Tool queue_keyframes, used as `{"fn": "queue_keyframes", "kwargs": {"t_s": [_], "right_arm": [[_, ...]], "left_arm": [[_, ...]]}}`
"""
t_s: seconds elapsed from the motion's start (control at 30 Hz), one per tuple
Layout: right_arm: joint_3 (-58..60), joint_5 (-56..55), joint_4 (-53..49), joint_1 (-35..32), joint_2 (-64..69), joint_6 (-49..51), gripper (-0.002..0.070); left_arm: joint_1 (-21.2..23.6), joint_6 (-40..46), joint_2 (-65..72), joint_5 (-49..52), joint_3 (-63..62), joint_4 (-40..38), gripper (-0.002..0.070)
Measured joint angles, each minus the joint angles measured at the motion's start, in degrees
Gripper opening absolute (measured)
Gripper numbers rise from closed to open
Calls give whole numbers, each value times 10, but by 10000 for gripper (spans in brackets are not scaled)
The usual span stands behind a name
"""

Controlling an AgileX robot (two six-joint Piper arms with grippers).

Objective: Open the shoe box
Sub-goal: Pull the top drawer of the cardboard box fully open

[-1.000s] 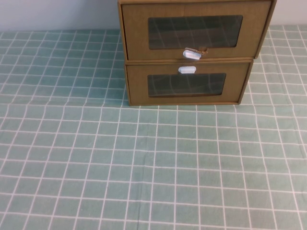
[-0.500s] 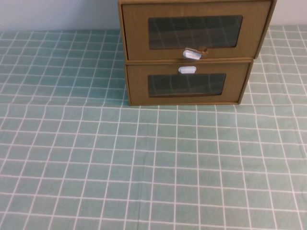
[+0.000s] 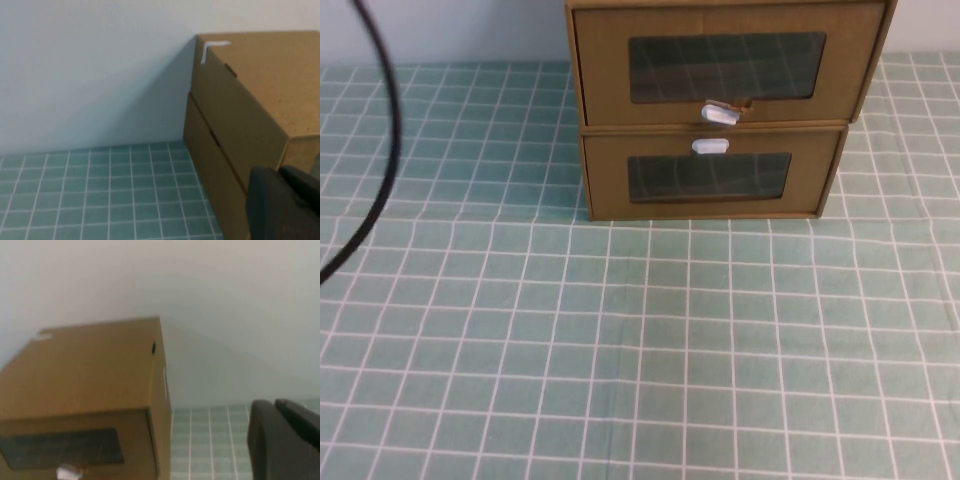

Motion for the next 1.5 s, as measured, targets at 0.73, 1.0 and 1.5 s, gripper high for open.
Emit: {"fn": "queue_keyframes", "kwargs": {"t_s": [0.73, 1.0, 1.5], "right_arm": [[5, 65, 616, 0, 299, -674, -13], [-137, 178, 446, 73, 411, -708, -13], [-281, 128, -331, 317, 496, -289, -13]], "left_arm": [[-74, 379, 460, 110, -423, -366, -5], [-83, 371, 623, 221, -625, -381, -5], [-119, 297, 693, 255, -674, -290, -5]]}}
